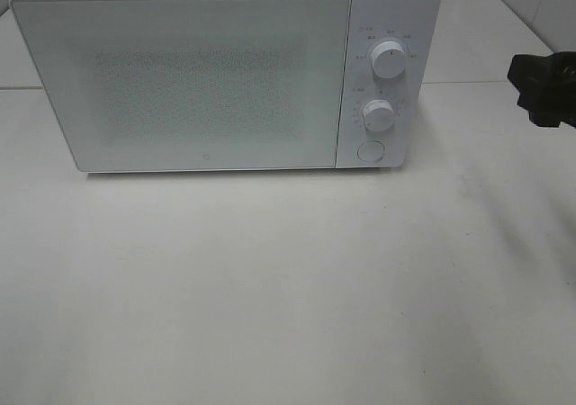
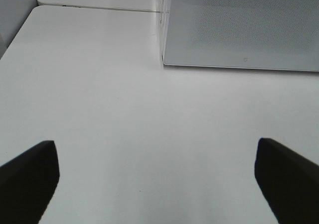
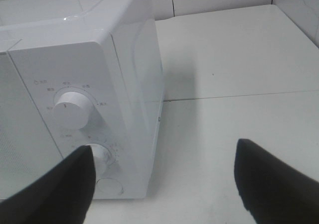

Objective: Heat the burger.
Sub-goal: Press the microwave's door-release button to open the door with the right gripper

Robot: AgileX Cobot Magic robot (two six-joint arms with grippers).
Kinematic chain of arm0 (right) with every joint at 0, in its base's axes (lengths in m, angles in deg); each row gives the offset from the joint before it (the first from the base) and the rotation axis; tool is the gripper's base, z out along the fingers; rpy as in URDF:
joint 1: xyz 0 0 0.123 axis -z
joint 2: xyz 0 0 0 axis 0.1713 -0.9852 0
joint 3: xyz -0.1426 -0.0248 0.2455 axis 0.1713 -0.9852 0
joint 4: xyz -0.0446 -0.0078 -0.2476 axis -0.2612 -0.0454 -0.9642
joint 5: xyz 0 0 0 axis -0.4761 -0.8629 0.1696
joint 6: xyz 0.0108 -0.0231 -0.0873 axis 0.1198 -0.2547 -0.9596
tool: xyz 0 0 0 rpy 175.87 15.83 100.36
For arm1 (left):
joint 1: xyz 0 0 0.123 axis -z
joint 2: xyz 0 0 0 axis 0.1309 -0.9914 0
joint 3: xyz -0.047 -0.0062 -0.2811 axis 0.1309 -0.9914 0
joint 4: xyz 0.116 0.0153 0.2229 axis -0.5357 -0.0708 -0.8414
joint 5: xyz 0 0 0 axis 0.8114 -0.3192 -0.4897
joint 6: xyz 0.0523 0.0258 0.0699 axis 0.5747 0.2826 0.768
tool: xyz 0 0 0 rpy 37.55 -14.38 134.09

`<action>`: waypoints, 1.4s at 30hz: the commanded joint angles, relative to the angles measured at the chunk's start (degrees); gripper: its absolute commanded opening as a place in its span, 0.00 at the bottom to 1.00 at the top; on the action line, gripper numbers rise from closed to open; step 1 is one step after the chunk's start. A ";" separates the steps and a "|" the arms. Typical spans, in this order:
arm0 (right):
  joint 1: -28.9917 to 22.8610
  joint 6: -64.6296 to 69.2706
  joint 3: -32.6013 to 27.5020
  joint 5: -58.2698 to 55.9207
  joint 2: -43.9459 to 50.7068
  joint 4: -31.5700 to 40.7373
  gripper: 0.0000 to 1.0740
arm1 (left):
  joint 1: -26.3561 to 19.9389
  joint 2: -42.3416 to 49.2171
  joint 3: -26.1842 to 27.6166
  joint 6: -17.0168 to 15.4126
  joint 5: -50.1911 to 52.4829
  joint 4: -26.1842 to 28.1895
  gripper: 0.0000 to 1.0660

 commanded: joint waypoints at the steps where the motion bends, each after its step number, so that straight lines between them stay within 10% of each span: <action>1: 0.23 -4.24 -2.23 8.88 -3.50 3.15 0.70 | -0.23 1.15 -0.06 0.06 0.63 0.17 0.94; 13: 0.17 -6.02 -7.10 22.06 -11.80 10.26 0.70 | -0.23 1.15 -0.06 0.06 0.63 0.17 0.94; 30: -27.62 -16.73 -6.82 39.42 -27.27 36.50 0.70 | -0.23 1.15 -0.06 0.06 0.63 0.17 0.94; 42: -37.59 -19.71 -0.97 39.08 -33.69 44.69 0.70 | -0.23 1.15 -0.06 0.06 0.63 0.17 0.94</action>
